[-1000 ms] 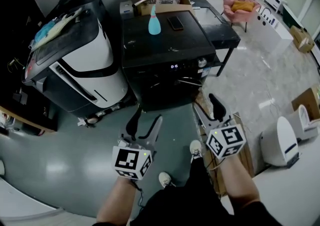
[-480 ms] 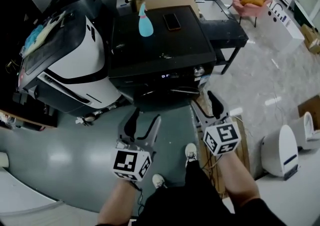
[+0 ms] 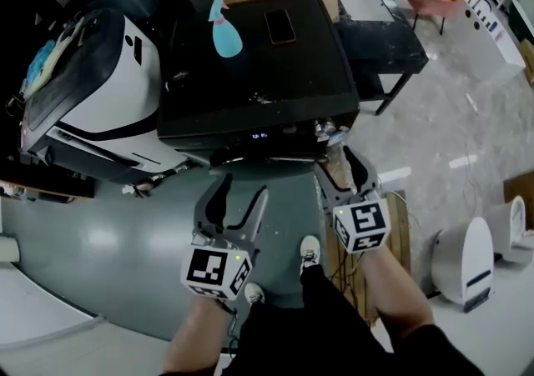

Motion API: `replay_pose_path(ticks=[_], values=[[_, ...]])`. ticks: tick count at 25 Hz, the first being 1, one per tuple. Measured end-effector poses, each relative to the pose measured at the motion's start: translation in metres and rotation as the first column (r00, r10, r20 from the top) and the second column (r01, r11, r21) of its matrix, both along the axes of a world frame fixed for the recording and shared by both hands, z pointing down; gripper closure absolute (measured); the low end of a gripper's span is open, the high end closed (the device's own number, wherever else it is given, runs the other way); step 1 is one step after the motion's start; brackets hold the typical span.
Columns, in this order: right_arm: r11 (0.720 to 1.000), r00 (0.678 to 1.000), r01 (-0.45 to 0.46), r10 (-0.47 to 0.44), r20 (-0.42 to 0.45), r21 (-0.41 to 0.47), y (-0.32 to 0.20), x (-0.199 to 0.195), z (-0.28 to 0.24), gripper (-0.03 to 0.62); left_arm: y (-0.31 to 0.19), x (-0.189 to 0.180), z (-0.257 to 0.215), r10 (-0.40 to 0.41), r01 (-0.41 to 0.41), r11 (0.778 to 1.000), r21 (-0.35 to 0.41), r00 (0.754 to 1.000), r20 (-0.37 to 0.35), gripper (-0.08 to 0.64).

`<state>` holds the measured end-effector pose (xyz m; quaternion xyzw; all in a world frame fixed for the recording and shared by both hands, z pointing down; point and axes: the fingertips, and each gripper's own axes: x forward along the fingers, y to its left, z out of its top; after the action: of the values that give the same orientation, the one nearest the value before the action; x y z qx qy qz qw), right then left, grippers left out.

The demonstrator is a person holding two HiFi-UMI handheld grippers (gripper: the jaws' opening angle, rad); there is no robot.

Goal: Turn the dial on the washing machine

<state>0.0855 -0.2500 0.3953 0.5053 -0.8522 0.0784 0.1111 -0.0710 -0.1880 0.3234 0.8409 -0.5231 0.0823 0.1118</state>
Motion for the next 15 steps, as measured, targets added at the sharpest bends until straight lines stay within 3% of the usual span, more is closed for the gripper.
replay_pose_path(ticks=[8,15], values=[[0.997,0.995,0.057,-0.061,-0.074,-0.054,-0.038,0.012,0.046,0.324,-0.038,0.026,0.025,-0.046,0.046,0.998,-0.045,0.999,0.011,0.31],[0.997,0.989,0.063,-0.067,-0.13,-0.033,-0.067,0.016,0.078,0.321,-0.061,0.042,0.046,-0.033,0.035,0.998,-0.058,0.999,0.034,0.31]])
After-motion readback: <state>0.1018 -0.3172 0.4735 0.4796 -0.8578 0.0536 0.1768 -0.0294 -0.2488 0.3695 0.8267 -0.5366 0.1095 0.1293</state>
